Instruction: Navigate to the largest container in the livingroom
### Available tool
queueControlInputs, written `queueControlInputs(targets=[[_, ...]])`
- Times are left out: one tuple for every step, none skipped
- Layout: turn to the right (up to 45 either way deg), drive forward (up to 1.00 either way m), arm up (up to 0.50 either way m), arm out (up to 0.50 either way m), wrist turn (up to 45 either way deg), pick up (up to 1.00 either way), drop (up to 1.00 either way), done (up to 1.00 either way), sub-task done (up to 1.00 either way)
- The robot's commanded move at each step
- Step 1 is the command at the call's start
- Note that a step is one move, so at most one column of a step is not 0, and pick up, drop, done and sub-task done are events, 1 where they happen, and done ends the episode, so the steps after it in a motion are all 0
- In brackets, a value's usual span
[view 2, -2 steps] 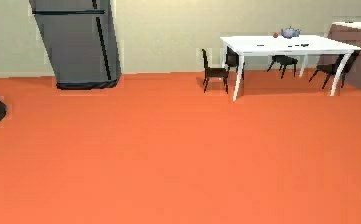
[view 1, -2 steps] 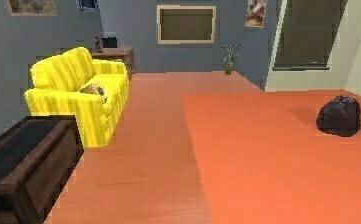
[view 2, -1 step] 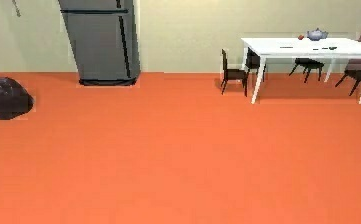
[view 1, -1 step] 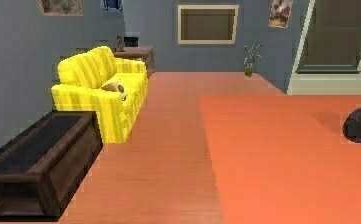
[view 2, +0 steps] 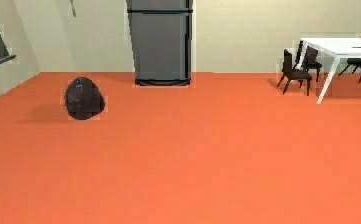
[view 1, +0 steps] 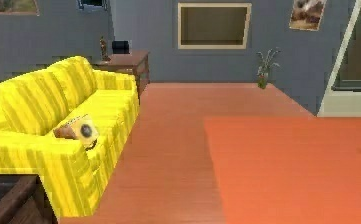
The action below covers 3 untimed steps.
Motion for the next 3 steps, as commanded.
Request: queueControlInputs(targets=[[0.0,1.00,0.00,0.00,0.0,0.00,0.00,0.00,0.00],[0.0,1.00,0.00,0.00,0.0,0.00,0.00,0.00,0.00],[-3.0,0.00,0.00,0.00,0.0,0.00,0.00,0.00,0.00]])
